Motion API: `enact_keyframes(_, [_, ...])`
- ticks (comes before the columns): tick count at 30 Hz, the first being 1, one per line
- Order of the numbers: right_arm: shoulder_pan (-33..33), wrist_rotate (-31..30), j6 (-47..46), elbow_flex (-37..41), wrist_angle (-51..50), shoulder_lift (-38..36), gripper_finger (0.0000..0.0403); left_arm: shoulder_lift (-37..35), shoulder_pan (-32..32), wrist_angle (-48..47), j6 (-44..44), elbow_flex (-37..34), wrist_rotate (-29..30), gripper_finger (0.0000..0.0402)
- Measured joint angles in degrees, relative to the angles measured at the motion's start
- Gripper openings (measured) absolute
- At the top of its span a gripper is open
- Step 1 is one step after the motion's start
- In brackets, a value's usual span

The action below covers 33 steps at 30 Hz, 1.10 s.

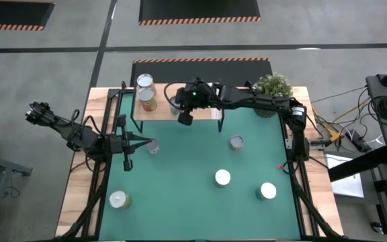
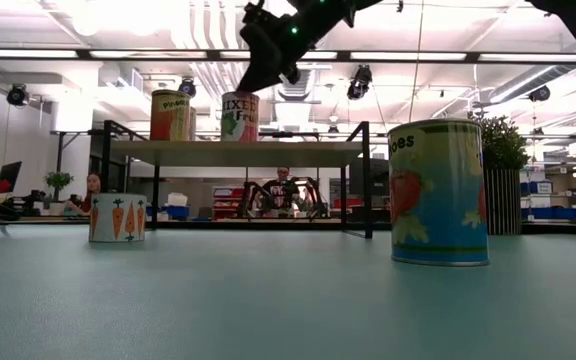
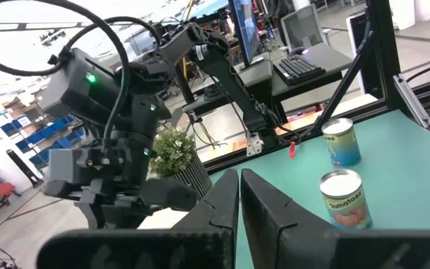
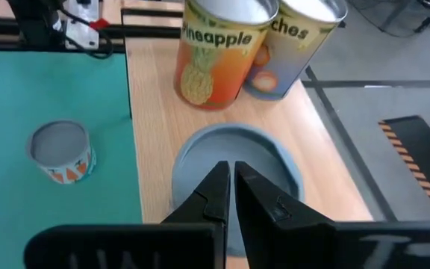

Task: Pick and place cans onto a shelf
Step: Put the canned mixed fruit on the shelf

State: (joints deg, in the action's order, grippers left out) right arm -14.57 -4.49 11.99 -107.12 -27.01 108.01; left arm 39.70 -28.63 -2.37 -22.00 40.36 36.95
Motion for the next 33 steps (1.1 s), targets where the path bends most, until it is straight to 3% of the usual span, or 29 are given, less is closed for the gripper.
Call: enact_keyframes(33, [-5.99,0.61,4.76,2.74,4.22,0.13,0.0012,0.0,-0.05,-0.02,0.0,0.0,0.0,0.0])
